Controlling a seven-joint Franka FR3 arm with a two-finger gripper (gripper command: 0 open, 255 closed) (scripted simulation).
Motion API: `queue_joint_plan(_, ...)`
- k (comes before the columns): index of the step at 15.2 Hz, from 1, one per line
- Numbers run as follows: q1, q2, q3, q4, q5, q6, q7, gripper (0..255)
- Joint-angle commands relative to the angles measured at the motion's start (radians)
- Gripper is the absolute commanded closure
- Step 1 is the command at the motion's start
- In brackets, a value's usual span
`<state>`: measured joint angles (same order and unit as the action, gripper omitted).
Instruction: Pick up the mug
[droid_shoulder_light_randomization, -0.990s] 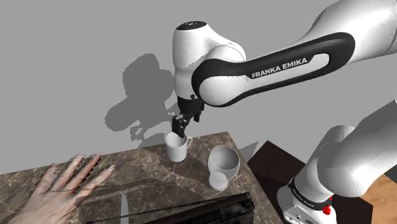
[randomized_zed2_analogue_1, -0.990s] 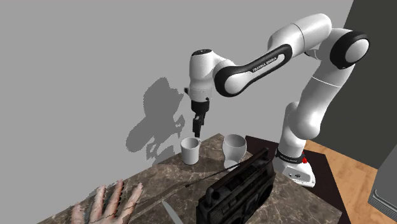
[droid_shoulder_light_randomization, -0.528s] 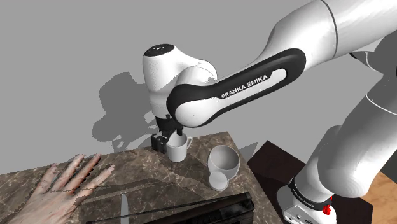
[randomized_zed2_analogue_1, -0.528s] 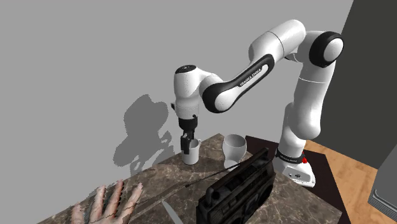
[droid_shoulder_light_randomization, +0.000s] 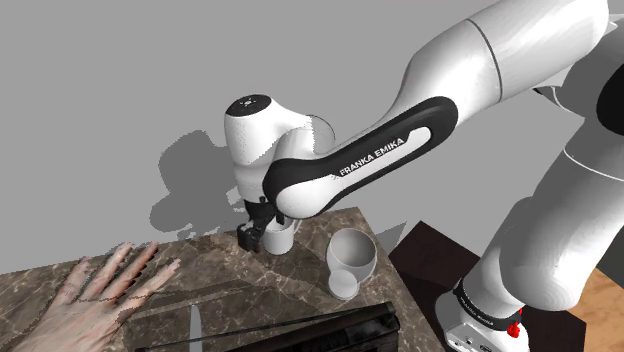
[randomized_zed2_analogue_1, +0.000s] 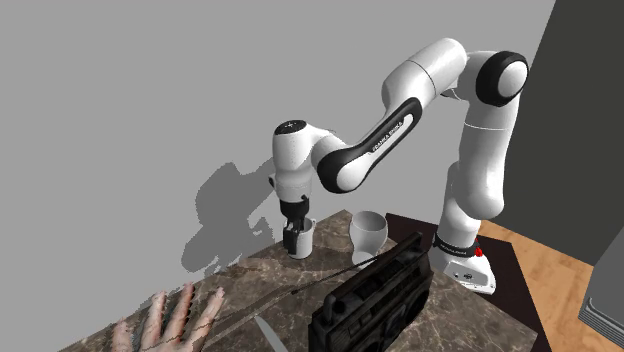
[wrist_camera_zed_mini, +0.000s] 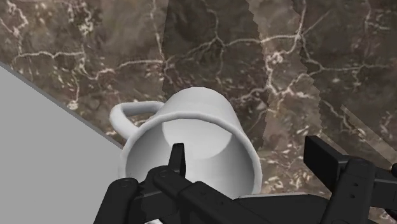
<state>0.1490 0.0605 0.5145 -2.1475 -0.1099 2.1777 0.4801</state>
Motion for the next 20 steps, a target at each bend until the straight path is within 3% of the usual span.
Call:
queue_joint_plan(1, 0.000, 0.003, 0.000, -0.004, -0.002, 0.006, 0.001, 255)
queue_joint_plan(10, 0.000, 0.005, 0.000, -0.001, -0.003, 0.006, 0.002, 255)
queue_joint_plan(20, -0.004, -0.061, 0.000, 0.070, 0.042, -0.121, -0.035, 255)
